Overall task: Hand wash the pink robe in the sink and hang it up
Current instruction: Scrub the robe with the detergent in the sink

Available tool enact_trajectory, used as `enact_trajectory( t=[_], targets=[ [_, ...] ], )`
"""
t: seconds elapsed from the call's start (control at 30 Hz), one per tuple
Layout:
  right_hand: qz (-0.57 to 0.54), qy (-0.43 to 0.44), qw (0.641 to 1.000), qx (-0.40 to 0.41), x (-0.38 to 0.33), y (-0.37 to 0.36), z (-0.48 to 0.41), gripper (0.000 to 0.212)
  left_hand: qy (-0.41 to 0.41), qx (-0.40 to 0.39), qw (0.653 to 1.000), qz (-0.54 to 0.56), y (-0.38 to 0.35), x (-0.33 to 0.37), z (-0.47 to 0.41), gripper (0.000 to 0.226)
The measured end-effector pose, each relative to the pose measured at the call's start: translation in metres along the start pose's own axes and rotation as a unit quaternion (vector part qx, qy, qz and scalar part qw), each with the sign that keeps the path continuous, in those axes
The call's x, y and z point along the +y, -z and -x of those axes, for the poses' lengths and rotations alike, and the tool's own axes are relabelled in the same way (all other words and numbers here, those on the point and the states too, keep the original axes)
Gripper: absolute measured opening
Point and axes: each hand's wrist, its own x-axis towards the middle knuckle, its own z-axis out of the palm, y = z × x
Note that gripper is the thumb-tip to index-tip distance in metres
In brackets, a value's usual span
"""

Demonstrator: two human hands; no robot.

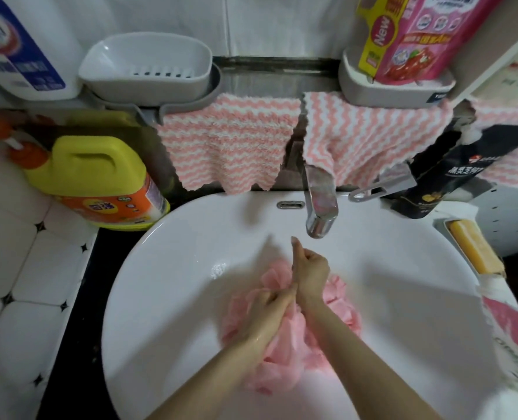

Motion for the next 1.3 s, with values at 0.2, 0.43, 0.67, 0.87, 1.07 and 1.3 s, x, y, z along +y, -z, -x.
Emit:
enact_trajectory(
  t=[0.2,0.43,0.67,0.87,1.07,1.3],
  targets=[
    [0.035,0.115,0.973,-0.198,0.026,0.034,-0.019,0.052,-0.182,0.195,0.958,-0.103,0.046,-0.010,-0.038,0.029],
    [0.483,0.325,0.713,-0.390,0.105,0.057,-0.016,0.098,-0.262,-0.114,0.742,-0.606,0.045,-0.072,-0.034,0.106],
    [0.532,0.328,0.700,-0.345,0.121,0.051,-0.007,0.097,-0.283,-0.122,0.670,-0.676,0.045,-0.092,-0.049,0.112],
    [0.517,0.325,0.738,-0.288,0.119,0.046,-0.009,0.084,-0.278,-0.070,0.667,-0.688,0.032,-0.100,-0.060,0.084],
    [0.469,0.239,0.729,-0.439,0.088,0.068,-0.019,0.109,-0.210,-0.183,0.700,-0.658,0.052,-0.048,-0.044,0.117],
    [0.452,0.348,0.771,-0.285,0.110,0.066,0.004,0.048,-0.250,-0.134,0.696,-0.660,0.044,-0.085,-0.029,0.084]
  ],
)
